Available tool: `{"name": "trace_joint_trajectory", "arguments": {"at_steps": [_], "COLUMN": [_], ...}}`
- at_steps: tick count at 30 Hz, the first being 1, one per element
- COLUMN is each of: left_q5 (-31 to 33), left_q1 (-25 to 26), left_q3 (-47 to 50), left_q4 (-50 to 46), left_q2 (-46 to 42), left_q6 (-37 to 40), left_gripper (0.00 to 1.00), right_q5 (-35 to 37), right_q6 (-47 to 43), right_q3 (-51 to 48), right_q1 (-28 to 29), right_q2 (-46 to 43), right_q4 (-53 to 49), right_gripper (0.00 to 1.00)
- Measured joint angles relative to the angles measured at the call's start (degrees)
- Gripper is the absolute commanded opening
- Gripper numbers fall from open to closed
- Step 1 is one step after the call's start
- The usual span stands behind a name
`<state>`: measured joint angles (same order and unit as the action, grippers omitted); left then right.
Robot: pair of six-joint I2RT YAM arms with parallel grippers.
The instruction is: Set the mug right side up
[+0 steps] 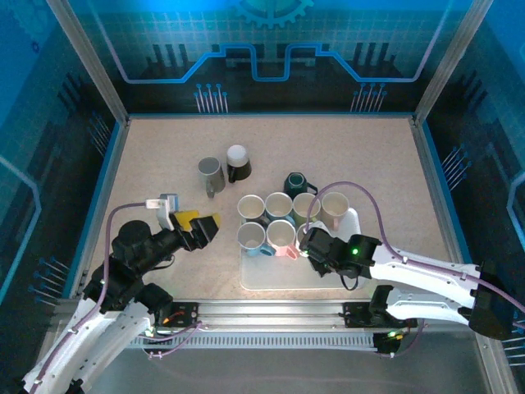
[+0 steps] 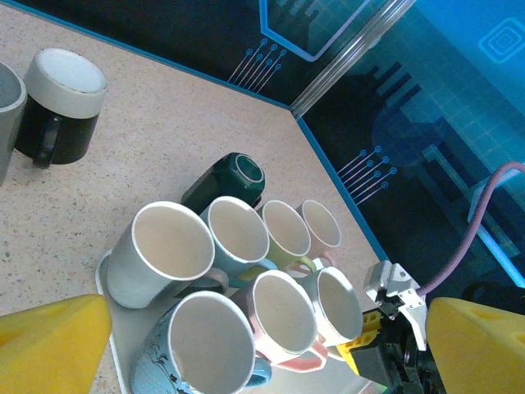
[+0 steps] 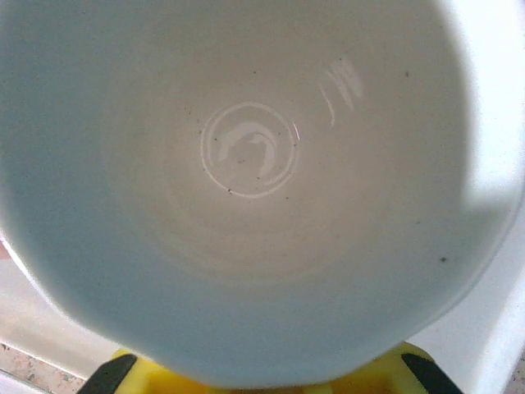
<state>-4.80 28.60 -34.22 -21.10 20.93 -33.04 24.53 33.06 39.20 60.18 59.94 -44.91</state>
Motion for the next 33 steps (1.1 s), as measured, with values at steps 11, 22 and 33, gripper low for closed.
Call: {"name": "trace_joint_trajectory", "arguments": {"at_steps": [11,22,33], "left_q5": [-0.1,-0.3,-0.6], "left_q1": [0.0,0.0,0.0], "left_q3": [1.2,1.3,1.2], "left_q4": [1.0,1.9,1.6], "left_q2": [1.9,3.5,4.7], "left_q6": [-1.3,-1.5,-1.3], "left_gripper": [0.99,0.99,0.99], "right_q5": [-0.6,-0.6,-1.3], "right_q6": [-0.5,-1.2,-1.4], "right_q3": [-0.4,-0.2,3.3], "right_q1": [-0.7,-1.0,-1.0], "right_q2": [1.2,1.2,-3.0], "right_q4": [0.8,1.9,-1.7], "right_gripper": [0.18,0.32,0.51]}}
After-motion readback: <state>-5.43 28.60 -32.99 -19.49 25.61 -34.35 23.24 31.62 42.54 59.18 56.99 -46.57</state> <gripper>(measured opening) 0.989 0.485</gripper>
